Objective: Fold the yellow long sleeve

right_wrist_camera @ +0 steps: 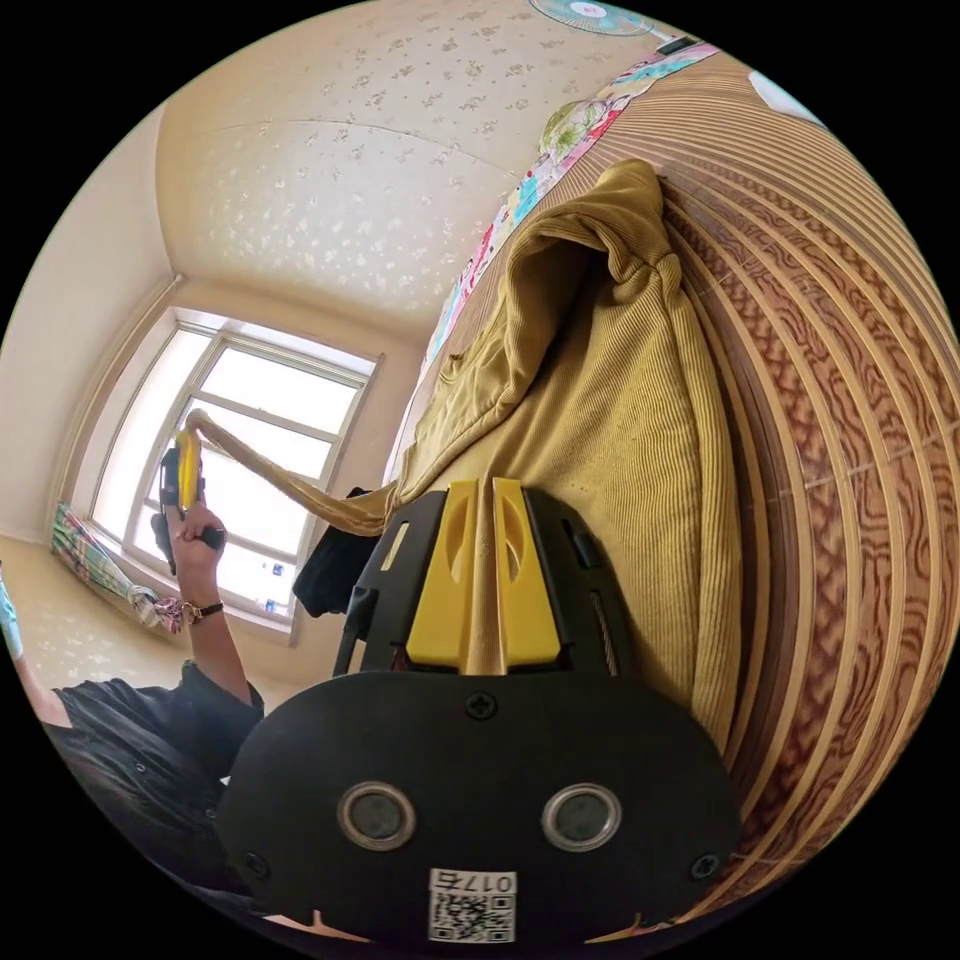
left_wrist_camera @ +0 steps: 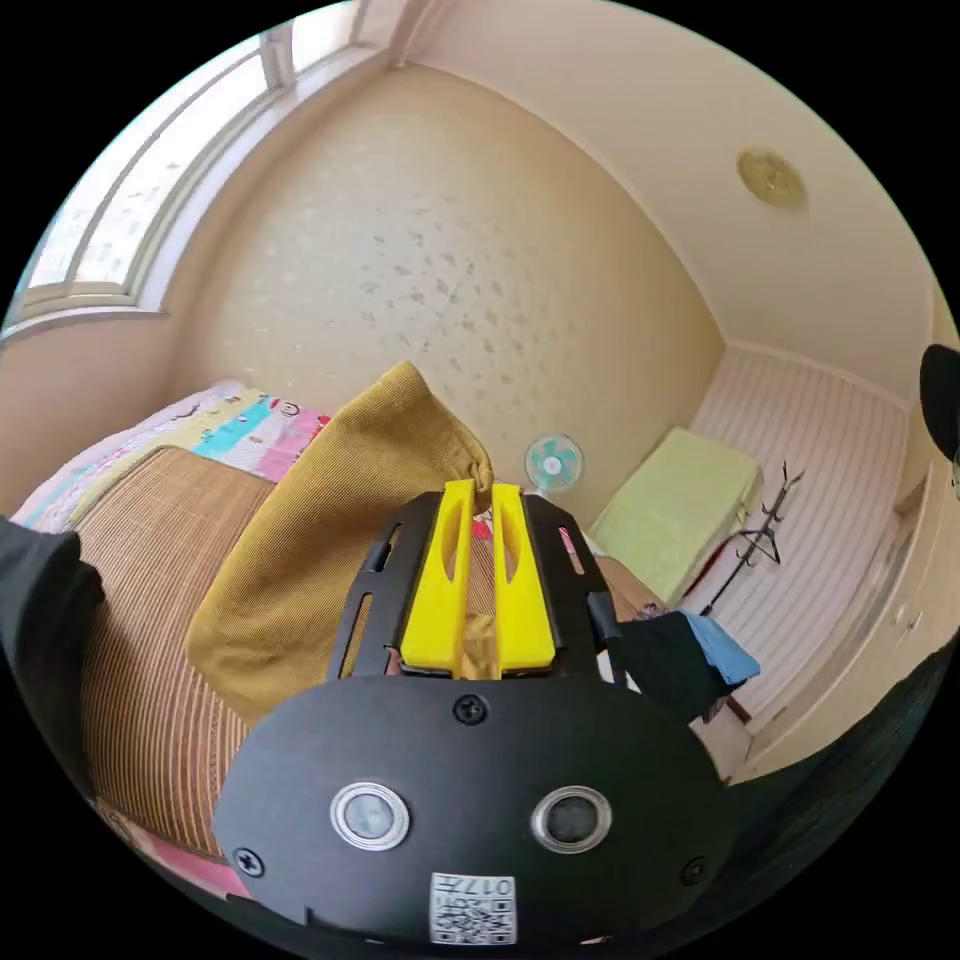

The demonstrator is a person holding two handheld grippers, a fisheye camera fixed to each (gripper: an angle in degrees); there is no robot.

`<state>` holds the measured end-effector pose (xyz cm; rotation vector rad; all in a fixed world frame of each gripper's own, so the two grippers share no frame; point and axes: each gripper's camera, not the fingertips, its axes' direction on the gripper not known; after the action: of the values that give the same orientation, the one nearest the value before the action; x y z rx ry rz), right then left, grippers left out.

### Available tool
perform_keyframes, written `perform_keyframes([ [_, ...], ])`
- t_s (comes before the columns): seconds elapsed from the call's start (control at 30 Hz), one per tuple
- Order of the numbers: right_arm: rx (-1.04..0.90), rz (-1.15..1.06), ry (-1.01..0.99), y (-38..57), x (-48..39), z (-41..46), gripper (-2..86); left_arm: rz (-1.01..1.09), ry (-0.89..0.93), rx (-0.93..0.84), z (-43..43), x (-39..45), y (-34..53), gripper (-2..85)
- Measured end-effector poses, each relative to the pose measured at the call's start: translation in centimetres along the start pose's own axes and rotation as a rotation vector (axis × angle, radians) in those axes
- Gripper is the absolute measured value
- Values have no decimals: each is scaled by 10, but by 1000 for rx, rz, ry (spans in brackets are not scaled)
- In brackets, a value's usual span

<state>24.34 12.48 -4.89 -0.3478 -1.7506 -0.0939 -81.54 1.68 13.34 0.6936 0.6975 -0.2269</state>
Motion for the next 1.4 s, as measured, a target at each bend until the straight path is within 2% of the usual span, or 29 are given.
perform_keyframes([
  [0.1,-9,14,-4,-3,2,5,31,86,87,-224,93,57,12,49],
  [0.2,-21,32,-14,-4,3,9,29,101,217,-348,149,92,44,59],
  [0.3,-100,27,-37,-5,-9,12,27,-22,292,-448,163,90,77,88],
  [0.37,-124,-52,-38,3,-30,3,24,-65,279,-465,150,75,100,87],
  [0.43,-122,-128,57,19,-54,-13,20,-88,197,-484,129,57,122,88],
  [0.53,-47,-225,367,52,-87,-42,17,-134,-42,-533,90,26,161,86],
  [0.6,-26,-281,617,70,-98,-43,15,-104,-305,-561,70,14,188,72],
  [0.63,-41,-283,672,71,-96,-38,14,-84,-361,-580,71,13,194,60],
  [0.67,-107,-276,774,70,-87,-21,11,-32,-437,-652,83,10,206,37],
  [0.7,-186,-297,822,66,-78,-1,8,22,-463,-806,108,6,219,17],
  [0.73,-182,-333,815,64,-80,5,7,50,-475,-858,120,5,223,7],
  [0.8,-217,-349,890,38,-84,34,6,205,-540,-853,149,15,211,-5],
  [0.9,-251,-354,893,-15,-82,73,6,237,-541,-907,202,3,181,-8],
  [1.03,-292,-327,869,-92,-70,110,8,52,-392,-852,245,-57,135,-1],
  [1.1,-357,-109,779,-133,-72,104,12,-175,-299,-880,250,-99,104,9],
  [1.13,-326,-121,740,-135,-82,97,14,-212,-284,-855,244,-104,97,13],
  [1.2,-133,-240,627,-108,-122,54,27,-177,-189,-603,189,-100,78,46],
  [1.27,-84,-240,619,-74,-131,27,48,-143,-161,-511,145,-92,84,73],
  [1.4,-105,-182,708,11,-104,-13,102,-171,-175,-577,63,-81,140,144],
])
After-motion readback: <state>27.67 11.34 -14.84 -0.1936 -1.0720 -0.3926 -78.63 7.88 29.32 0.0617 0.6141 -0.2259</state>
